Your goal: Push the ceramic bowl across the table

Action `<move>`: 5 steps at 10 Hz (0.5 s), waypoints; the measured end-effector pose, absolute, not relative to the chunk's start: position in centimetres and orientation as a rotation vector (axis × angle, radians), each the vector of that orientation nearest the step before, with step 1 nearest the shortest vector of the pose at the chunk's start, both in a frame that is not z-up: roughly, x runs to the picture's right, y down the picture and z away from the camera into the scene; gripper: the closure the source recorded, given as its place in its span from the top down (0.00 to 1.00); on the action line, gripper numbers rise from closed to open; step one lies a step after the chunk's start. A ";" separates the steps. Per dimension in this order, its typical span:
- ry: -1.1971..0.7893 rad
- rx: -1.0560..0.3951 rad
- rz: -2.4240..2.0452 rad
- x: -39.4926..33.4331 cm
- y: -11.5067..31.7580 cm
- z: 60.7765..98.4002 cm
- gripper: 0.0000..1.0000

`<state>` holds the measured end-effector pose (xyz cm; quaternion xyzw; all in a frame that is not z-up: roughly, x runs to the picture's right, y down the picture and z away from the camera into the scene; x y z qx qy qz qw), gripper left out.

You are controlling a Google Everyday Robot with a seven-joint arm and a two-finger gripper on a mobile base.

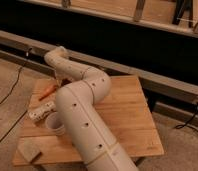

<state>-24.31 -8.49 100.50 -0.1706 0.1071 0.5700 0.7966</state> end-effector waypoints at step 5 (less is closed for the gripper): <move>-0.073 0.001 1.405 -26.4 -24.4 96.6 0.65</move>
